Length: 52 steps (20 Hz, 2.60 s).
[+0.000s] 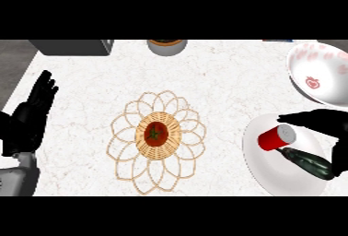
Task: Pick the eggplant from the plate and place it in the bowl
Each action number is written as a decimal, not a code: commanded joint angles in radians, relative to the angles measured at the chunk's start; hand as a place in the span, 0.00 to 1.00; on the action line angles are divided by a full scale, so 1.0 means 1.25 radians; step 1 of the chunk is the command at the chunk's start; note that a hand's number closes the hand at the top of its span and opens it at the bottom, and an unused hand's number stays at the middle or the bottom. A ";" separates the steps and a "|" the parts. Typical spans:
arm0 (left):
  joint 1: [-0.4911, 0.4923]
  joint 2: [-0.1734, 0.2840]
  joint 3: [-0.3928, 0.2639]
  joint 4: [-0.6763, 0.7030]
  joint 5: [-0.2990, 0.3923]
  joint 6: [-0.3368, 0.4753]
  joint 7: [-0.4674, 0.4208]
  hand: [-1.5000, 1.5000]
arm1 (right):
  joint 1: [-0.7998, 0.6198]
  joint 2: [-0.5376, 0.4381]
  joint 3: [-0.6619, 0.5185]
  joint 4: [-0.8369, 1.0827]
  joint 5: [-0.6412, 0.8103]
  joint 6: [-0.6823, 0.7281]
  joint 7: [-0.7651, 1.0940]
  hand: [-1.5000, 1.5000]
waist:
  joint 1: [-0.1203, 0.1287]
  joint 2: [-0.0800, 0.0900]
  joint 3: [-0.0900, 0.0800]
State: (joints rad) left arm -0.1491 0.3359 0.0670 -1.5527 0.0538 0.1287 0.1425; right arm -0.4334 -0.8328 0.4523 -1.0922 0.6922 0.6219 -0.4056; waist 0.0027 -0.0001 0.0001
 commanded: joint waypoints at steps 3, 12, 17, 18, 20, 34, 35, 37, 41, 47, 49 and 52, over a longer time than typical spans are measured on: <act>0.006 -0.008 0.015 0.007 -0.008 -0.023 -0.004 0.50 | 0.078 0.010 -0.024 -0.049 0.044 0.037 -0.007 0.00 | -0.003 -0.001 0.000; -0.011 -0.045 0.014 0.000 -0.051 -0.015 0.008 0.50 | 0.129 0.079 -0.062 -0.007 0.152 -0.015 -0.027 0.00 | -0.002 0.000 0.000; 0.003 -0.059 0.027 0.007 -0.047 -0.035 -0.017 0.50 | 0.096 0.128 -0.096 0.097 0.204 -0.066 -0.062 0.00 | 0.001 0.001 0.000; 0.002 -0.029 0.061 0.018 -0.023 -0.064 -0.022 0.50 | 0.122 0.117 -0.090 0.080 0.223 -0.087 -0.056 0.00 | 0.000 0.000 0.000; -0.017 -0.050 0.035 -0.030 -0.047 -0.037 0.040 0.50 | 0.099 0.143 -0.099 0.072 0.236 -0.047 -0.035 0.00 | 0.000 0.000 0.000; -0.016 -0.051 0.050 0.028 -0.047 -0.059 -0.016 0.50 | 0.068 0.205 -0.096 0.171 0.242 -0.062 -0.117 1.00 | 0.007 0.004 0.000; 0.010 -0.063 0.036 -0.035 -0.059 -0.040 0.012 0.50 | 0.097 0.193 -0.105 0.147 0.235 -0.060 -0.113 1.00 | 0.005 0.000 0.000; 0.002 -0.057 0.044 0.003 -0.053 -0.058 -0.028 0.50 | 0.066 0.251 -0.132 0.146 0.237 -0.111 -0.051 1.00 | 0.004 0.001 0.000; -0.007 -0.071 0.032 0.025 -0.076 -0.038 -0.020 0.50 | 0.010 0.349 -0.211 0.128 0.225 -0.224 0.101 1.00 | 0.000 0.001 0.000; -0.014 -0.052 0.047 -0.011 -0.065 -0.053 0.007 0.50 | -0.048 0.343 -0.283 0.109 0.223 -0.320 0.136 1.00 | -0.001 -0.001 0.000; -0.019 -0.057 0.045 -0.035 -0.064 -0.044 0.049 0.50 | -0.010 0.337 -0.276 0.014 0.230 -0.326 0.157 1.00 | -0.007 -0.003 0.000; 0.009 -0.043 0.086 0.044 -0.051 -0.062 -0.042 0.50 | 0.004 0.316 -0.302 -0.125 0.216 -0.323 0.198 1.00 | -0.019 -0.006 -0.001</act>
State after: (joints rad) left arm -0.1443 0.2700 0.1434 -1.5428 -0.0149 0.0561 0.1273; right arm -0.4385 -0.4297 0.1065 -1.0940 0.9747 0.2304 -0.2161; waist -0.0072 -0.0045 -0.0017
